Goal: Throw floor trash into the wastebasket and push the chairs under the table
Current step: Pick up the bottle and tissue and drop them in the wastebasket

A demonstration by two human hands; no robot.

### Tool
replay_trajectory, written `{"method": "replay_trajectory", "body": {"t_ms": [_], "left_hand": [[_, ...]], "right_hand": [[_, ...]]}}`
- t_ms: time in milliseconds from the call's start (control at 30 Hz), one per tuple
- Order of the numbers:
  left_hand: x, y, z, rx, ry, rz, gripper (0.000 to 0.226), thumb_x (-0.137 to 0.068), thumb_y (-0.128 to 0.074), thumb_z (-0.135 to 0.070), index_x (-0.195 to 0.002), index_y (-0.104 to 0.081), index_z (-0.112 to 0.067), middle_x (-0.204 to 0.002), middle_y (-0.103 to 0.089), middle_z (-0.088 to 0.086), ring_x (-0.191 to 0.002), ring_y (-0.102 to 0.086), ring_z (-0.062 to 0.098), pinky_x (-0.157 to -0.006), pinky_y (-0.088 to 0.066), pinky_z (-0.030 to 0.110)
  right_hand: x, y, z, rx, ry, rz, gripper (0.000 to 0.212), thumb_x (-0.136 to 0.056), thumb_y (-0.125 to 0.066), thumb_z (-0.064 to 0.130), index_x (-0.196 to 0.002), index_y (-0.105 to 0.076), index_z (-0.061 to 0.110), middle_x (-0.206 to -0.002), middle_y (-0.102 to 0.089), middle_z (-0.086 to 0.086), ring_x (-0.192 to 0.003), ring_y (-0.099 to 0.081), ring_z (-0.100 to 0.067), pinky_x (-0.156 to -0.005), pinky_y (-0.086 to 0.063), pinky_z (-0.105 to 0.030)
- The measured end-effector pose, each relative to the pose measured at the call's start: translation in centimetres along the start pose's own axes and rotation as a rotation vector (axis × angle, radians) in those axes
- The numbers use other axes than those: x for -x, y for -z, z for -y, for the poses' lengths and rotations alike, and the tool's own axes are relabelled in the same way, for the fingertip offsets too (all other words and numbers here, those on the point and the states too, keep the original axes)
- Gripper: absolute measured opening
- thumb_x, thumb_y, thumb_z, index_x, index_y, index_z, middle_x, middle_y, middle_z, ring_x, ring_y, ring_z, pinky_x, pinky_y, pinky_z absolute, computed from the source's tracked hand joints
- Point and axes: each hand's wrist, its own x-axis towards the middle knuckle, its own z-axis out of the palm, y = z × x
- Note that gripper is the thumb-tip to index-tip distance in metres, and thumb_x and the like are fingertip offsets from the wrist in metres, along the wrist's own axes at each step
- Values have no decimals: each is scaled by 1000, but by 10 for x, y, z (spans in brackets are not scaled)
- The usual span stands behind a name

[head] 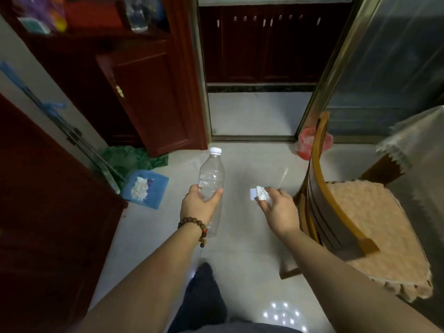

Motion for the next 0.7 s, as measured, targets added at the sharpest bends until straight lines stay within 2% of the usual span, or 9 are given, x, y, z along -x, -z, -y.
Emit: {"method": "replay_trajectory", "body": {"t_ms": [100,300,400,533,700], "left_hand": [[-72,-22,-21,5,-33,45,54,-69,-63,-67,-98,-53,-23,-96,-60,-1,-81,-58,18,-60,-43,25],[-250,-57,-83,-56,-129,130,51,-69,-64,-64,-97,-55,-23,-91,-62,-1,-79,-59,18,-66,-49,29],[-330,-73,-127,-82,-185,156,49,-69,-66,-62,-95,-56,-21,-90,-62,-1,-80,-59,19,-64,-42,26],[-405,-109,-181,-84,-226,249,51,-65,-68,-65,-91,-57,-23,-89,-63,-2,-80,-60,18,-67,-46,28],[-453,-179,-239,-107,-286,429,48,-61,-65,-70,-84,-53,-29,-80,-62,-5,-68,-60,15,-52,-39,23]], "right_hand": [[-71,-15,1,2,-28,-9,27,-88,-61,26,-113,-59,15,-102,-58,-13,-94,-54,-33,-70,-39,-30],[-235,-43,11,9,-108,-25,29,-88,-60,27,-114,-59,14,-105,-57,-15,-100,-52,-36,-83,-45,-40],[-309,-38,18,-3,-179,-58,29,-88,-59,27,-113,-59,13,-104,-56,-16,-102,-50,-36,-82,-43,-39],[-381,-25,19,-38,-292,-136,25,-88,-60,31,-105,-61,13,-94,-55,-14,-96,-50,-35,-77,-41,-39],[-439,-5,-16,-35,-441,-232,27,-87,-61,33,-106,-61,14,-93,-56,-14,-94,-51,-35,-75,-39,-38]]}}
